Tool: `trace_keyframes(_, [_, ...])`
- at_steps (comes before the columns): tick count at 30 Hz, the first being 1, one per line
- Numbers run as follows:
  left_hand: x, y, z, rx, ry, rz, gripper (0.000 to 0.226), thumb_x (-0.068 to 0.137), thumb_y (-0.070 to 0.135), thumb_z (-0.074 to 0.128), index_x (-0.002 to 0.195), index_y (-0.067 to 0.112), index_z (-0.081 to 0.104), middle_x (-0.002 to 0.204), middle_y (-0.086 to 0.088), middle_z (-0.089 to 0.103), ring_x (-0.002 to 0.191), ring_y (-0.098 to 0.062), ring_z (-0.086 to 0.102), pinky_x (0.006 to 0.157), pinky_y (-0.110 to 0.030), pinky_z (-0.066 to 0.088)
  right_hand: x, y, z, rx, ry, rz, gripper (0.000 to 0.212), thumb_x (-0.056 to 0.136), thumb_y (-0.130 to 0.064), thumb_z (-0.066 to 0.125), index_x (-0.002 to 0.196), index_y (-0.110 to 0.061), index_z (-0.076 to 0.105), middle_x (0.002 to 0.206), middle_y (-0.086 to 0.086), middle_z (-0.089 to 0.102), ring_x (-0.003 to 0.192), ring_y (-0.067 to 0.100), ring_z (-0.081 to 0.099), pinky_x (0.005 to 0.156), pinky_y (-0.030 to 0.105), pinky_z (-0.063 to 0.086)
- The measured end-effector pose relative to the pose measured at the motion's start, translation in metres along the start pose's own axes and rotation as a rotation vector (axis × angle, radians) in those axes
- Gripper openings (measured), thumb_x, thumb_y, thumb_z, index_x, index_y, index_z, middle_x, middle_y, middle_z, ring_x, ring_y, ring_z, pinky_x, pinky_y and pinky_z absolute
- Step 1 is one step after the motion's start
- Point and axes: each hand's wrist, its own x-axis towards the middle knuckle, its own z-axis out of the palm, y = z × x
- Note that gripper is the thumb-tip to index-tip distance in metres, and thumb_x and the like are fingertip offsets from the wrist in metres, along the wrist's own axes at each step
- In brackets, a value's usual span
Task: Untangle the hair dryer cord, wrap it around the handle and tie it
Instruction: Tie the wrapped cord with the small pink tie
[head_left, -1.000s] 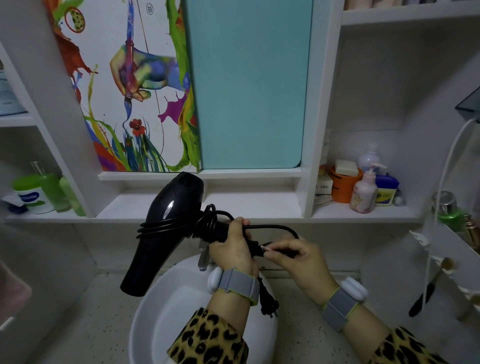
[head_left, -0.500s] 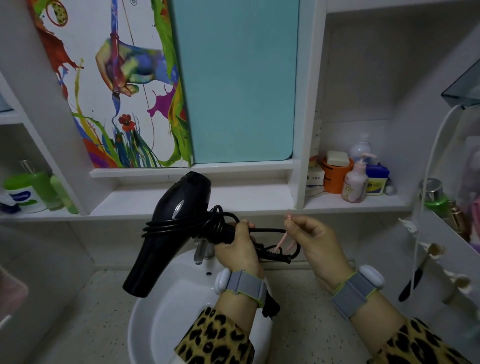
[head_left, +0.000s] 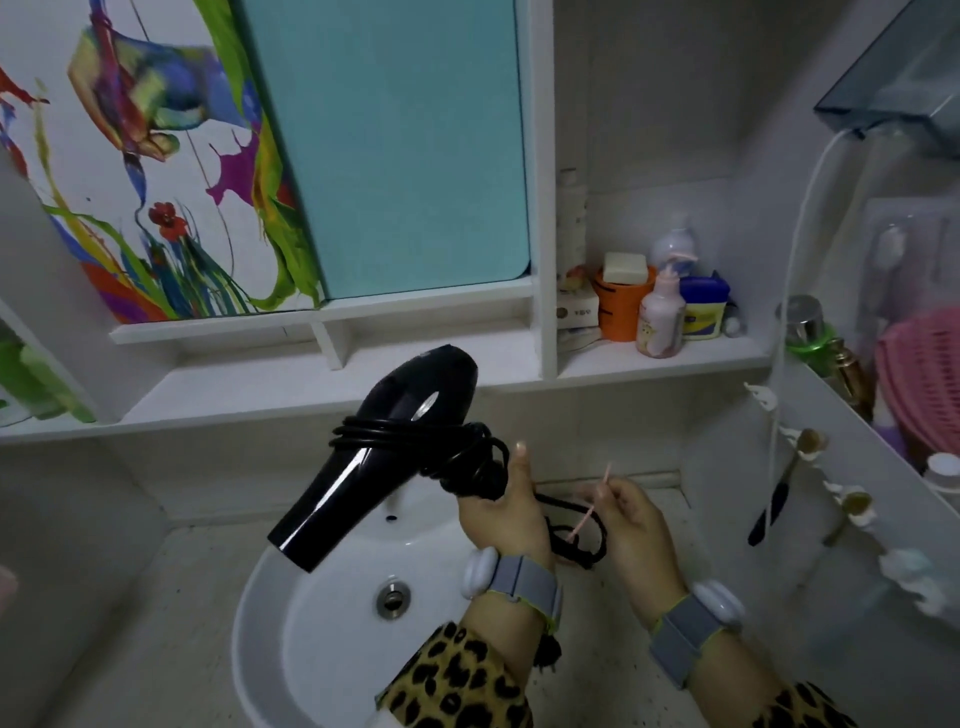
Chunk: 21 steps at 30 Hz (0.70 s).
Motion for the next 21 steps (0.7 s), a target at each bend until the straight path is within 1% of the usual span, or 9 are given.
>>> trace_keyframes(2, [-0.013, -0.021, 0.001, 0.062, -0.027, -0.041, 0.051, 0.076, 0.031, 0.083, 0.115, 0.003, 0.067, 0.111, -0.014, 0.072, 0.103, -0.026, 0.067, 0.097, -0.044, 0.051, -0.008, 0.016, -0.008, -0.029, 0.017, 0.033, 0.024, 0.100, -0.027, 0.046, 0.091, -0.017, 0.066, 0.096, -0.004, 0.069, 0.092, 0.014, 0.064, 0.074, 0.028, 0.050])
trace_keyframes(3, [-0.020, -0.033, 0.001, 0.089, -0.048, -0.073, 0.052, 0.075, 0.032, 0.083, 0.115, 0.004, 0.067, 0.110, -0.014, 0.072, 0.101, -0.027, 0.068, 0.095, -0.045, 0.053, -0.012, 0.024, -0.013, -0.051, 0.014, 0.057, 0.024, 0.099, -0.027, 0.047, 0.089, -0.015, 0.066, 0.095, -0.004, 0.070, 0.091, 0.014, 0.065, 0.073, 0.030, 0.051])
trace_keyframes(6, [-0.038, -0.066, -0.001, 0.169, -0.115, -0.174, 0.053, 0.074, 0.038, 0.083, 0.115, 0.009, 0.067, 0.106, -0.011, 0.073, 0.097, -0.027, 0.070, 0.090, -0.046, 0.056, -0.019, 0.044, -0.028, -0.117, -0.035, 0.128, 0.024, 0.097, -0.027, 0.054, 0.084, -0.011, 0.067, 0.090, 0.003, 0.071, 0.086, 0.019, 0.067, 0.078, 0.043, 0.055])
trace_keyframes(10, [-0.057, -0.107, -0.002, 0.211, -0.180, -0.246, 0.042, 0.073, 0.037, 0.084, 0.107, 0.016, 0.071, 0.096, 0.001, 0.075, 0.085, -0.015, 0.071, 0.080, -0.036, 0.058, -0.029, 0.075, -0.049, -0.203, -0.026, 0.212, 0.025, 0.093, -0.024, 0.059, 0.075, -0.009, 0.067, 0.077, 0.006, 0.070, 0.077, 0.021, 0.067, 0.076, 0.046, 0.055])
trace_keyframes(12, [-0.065, -0.122, 0.001, 0.282, -0.205, -0.311, 0.042, 0.073, 0.041, 0.083, 0.101, 0.012, 0.073, 0.090, -0.004, 0.076, 0.081, -0.019, 0.072, 0.075, -0.036, 0.059, -0.033, 0.089, -0.059, -0.223, 0.015, 0.236, 0.027, 0.093, -0.024, 0.059, 0.076, -0.004, 0.066, 0.077, 0.012, 0.069, 0.077, 0.026, 0.066, 0.074, 0.048, 0.054])
trace_keyframes(15, [-0.069, -0.141, 0.011, 0.356, -0.232, -0.380, 0.044, 0.075, 0.044, 0.081, 0.100, 0.008, 0.073, 0.094, -0.014, 0.076, 0.083, -0.028, 0.072, 0.075, -0.038, 0.060, -0.035, 0.102, -0.069, -0.227, 0.067, 0.276, 0.031, 0.095, -0.022, 0.056, 0.075, 0.002, 0.060, 0.075, 0.018, 0.065, 0.076, 0.033, 0.065, 0.072, 0.051, 0.053])
trace_keyframes(17, [-0.068, -0.152, 0.019, 0.422, -0.263, -0.405, 0.047, 0.076, 0.047, 0.079, 0.103, 0.009, 0.073, 0.096, -0.012, 0.076, 0.085, -0.028, 0.071, 0.072, -0.031, 0.057, -0.031, 0.111, -0.075, -0.240, 0.094, 0.293, 0.030, 0.096, -0.021, 0.054, 0.075, 0.000, 0.060, 0.076, 0.016, 0.066, 0.076, 0.031, 0.066, 0.072, 0.051, 0.054])
trace_keyframes(19, [-0.063, -0.163, 0.028, 0.488, -0.282, -0.435, 0.054, 0.075, 0.051, 0.078, 0.105, 0.006, 0.072, 0.096, -0.010, 0.076, 0.084, -0.028, 0.072, 0.072, -0.033, 0.058, -0.024, 0.117, -0.079, -0.247, 0.117, 0.315, 0.026, 0.096, -0.020, 0.053, 0.079, -0.002, 0.063, 0.080, 0.014, 0.068, 0.078, 0.029, 0.066, 0.073, 0.047, 0.055])
trace_keyframes(21, [-0.059, -0.172, 0.036, 0.504, -0.308, -0.467, 0.057, 0.075, 0.051, 0.078, 0.107, 0.005, 0.069, 0.095, -0.009, 0.075, 0.081, -0.028, 0.071, 0.072, -0.035, 0.059, -0.018, 0.122, -0.081, -0.243, 0.134, 0.333, 0.024, 0.096, -0.019, 0.053, 0.080, -0.005, 0.064, 0.080, 0.009, 0.069, 0.078, 0.026, 0.066, 0.070, 0.038, 0.053])
